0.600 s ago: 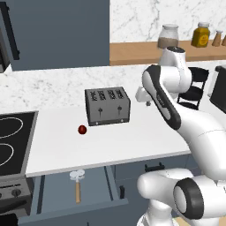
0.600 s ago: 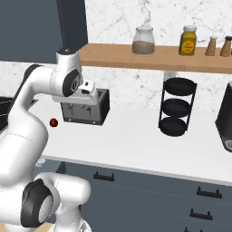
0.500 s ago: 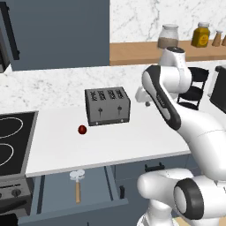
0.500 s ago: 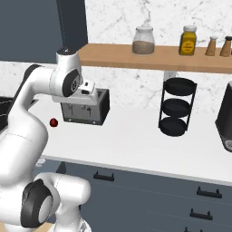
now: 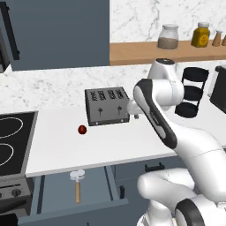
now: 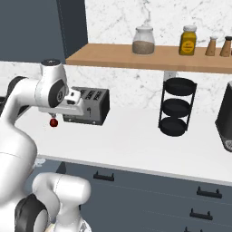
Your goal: Pick the pizza cutter from the drawer and place it on the counter.
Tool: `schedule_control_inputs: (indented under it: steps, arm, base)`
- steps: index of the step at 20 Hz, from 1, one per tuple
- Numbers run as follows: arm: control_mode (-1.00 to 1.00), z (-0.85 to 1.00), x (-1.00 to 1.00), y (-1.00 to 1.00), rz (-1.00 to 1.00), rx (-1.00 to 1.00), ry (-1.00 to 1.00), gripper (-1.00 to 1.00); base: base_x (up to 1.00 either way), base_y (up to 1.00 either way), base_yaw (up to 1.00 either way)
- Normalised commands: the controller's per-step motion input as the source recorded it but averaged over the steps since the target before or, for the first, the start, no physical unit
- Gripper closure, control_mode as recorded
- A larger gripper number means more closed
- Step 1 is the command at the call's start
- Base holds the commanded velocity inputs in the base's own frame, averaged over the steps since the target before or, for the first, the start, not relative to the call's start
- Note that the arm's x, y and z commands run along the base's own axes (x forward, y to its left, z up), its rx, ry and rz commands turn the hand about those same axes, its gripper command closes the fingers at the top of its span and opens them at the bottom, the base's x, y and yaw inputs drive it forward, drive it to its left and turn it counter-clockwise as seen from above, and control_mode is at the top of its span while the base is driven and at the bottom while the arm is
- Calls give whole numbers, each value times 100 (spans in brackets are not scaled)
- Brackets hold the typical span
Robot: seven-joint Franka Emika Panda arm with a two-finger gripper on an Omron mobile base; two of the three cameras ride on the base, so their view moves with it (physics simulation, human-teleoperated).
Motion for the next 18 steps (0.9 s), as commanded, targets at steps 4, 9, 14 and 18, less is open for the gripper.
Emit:
schedule_control_inputs:
  steps: [4,9,14,18]
  arm:
    - [-100,-39,-38,68,0,0,-1,-100]
    - [-100,-39,-27,70,0,0,0,-100]
    - [-100,-44,-25,57,0,-1,0,-100]
    - [-100,-57,-21,60,0,0,2,-100]
  base:
    - [0,0,0]
    - [0,0,0]
    - [0,0,0]
    - [0,0,0]
